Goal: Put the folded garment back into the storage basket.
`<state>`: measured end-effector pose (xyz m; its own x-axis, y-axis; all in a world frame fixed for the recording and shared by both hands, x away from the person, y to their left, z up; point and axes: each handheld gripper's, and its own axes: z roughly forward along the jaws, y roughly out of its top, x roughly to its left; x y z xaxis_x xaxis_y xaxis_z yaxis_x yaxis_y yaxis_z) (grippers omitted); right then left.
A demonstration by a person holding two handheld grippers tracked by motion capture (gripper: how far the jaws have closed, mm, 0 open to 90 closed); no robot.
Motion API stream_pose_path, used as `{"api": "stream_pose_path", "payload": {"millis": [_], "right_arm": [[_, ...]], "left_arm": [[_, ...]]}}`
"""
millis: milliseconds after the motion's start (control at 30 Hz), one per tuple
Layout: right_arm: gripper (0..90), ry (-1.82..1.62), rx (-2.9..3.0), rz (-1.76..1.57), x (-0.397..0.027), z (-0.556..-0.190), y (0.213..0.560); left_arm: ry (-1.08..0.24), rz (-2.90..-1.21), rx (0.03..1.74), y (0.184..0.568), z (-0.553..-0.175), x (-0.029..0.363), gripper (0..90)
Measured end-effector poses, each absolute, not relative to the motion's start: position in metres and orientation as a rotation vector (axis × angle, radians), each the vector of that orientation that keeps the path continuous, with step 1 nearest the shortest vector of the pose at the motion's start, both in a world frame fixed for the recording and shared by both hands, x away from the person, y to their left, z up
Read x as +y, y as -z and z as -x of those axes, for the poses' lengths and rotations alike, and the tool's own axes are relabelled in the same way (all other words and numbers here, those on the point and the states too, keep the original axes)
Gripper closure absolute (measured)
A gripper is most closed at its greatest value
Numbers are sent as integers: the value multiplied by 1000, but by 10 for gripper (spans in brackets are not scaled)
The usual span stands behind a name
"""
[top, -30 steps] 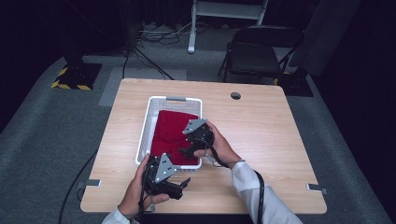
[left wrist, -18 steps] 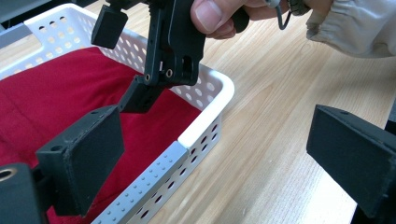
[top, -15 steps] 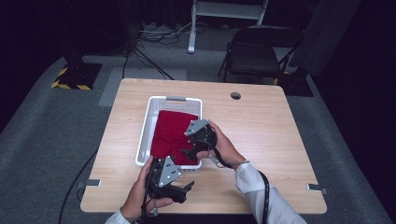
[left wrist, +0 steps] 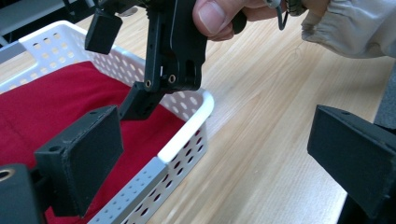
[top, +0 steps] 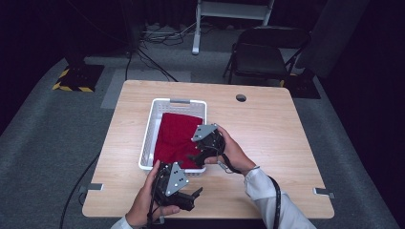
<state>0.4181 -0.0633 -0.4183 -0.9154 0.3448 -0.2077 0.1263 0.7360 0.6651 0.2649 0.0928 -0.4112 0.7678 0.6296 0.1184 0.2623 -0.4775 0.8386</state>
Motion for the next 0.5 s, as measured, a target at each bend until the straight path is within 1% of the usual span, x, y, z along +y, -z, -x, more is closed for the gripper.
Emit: {"api": "stream_pose_path", "payload": {"millis": [500], "right_arm": [[53,-962,2609,-341,-73,-410,412]], "left_arm": [[-500,-2090,605,414,-256,77,34]]}}
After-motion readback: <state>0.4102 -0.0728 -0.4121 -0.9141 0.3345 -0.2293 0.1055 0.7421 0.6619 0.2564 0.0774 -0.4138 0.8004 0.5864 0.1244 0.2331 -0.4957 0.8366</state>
